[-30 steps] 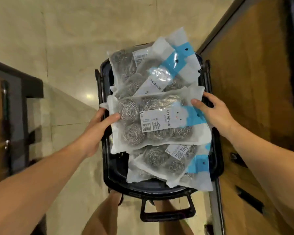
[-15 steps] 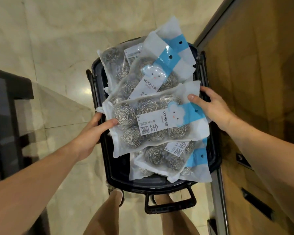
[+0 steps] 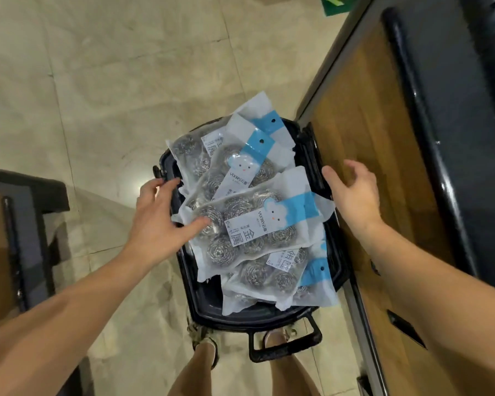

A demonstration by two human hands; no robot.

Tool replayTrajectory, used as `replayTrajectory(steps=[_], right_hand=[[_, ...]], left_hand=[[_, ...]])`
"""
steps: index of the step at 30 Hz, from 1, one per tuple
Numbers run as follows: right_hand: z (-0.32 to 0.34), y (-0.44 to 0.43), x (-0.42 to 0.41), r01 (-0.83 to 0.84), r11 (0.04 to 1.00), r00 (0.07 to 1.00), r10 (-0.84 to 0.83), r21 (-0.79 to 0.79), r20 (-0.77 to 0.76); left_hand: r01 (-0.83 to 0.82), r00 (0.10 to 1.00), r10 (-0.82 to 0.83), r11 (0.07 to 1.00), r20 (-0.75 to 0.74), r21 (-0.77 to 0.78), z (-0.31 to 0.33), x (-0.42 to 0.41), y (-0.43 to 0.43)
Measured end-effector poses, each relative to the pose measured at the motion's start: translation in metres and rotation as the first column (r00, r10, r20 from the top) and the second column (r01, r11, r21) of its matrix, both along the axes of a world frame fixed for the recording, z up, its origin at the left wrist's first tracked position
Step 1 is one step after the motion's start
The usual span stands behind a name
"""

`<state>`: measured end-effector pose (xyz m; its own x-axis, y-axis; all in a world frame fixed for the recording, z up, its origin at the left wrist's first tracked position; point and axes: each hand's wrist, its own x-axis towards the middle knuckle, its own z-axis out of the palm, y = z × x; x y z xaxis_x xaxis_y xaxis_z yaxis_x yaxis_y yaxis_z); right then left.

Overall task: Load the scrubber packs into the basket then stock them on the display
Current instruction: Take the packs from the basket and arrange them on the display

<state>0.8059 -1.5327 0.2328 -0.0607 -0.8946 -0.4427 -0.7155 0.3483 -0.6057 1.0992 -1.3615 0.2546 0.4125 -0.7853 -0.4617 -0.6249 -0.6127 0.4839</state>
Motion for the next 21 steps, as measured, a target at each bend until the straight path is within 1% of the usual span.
replayTrajectory(steps=[2, 4, 7, 11, 13, 15, 17, 19, 21], right_hand=[[0.012, 0.014, -0.004, 0.118, 0.993, 0.992, -0.119, 0.019, 0.034], [0.017, 0.032, -0.01, 0.198, 0.979, 0.979, -0.2, 0.056, 0.037], [0.014, 0.067, -0.019, 0.293, 0.938, 0.952, -0.305, 0.183, 0.039], [-0.007, 0.117, -0.024, 0.331, 0.845, 0.925, -0.378, 0.42, 0.03], [-0.02, 0.134, -0.021, 0.305, 0.799, 0.916, -0.394, 0.518, 0.069], [-0.031, 0.144, -0.015, 0.265, 0.784, 0.922, -0.376, 0.562, 0.089], [-0.041, 0.15, -0.009, 0.247, 0.796, 0.929, -0.357, 0.553, 0.1], [-0.046, 0.151, -0.006, 0.24, 0.813, 0.934, -0.343, 0.531, 0.103], [-0.046, 0.15, -0.003, 0.234, 0.831, 0.942, -0.323, 0.505, 0.095]], left_hand=[[0.236, 0.97, -0.235, 0.972, 0.067, -0.007, 0.015, -0.012, -0.019], [0.392, 0.913, -0.395, 0.919, 0.098, 0.045, 0.021, -0.029, -0.04], [0.497, 0.846, -0.517, 0.854, 0.131, 0.158, 0.016, -0.057, -0.064], [0.555, 0.752, -0.635, 0.755, 0.176, 0.349, -0.002, -0.075, -0.075], [0.545, 0.742, -0.646, 0.736, 0.179, 0.4, -0.01, -0.078, -0.076], [0.527, 0.762, -0.627, 0.745, 0.16, 0.409, -0.015, -0.078, -0.078], [0.524, 0.79, -0.601, 0.763, 0.119, 0.378, -0.017, -0.076, -0.08], [0.514, 0.829, -0.557, 0.792, 0.046, 0.329, -0.019, -0.072, -0.078], [0.467, 0.881, -0.47, 0.848, -0.053, 0.251, -0.02, -0.066, -0.071]])
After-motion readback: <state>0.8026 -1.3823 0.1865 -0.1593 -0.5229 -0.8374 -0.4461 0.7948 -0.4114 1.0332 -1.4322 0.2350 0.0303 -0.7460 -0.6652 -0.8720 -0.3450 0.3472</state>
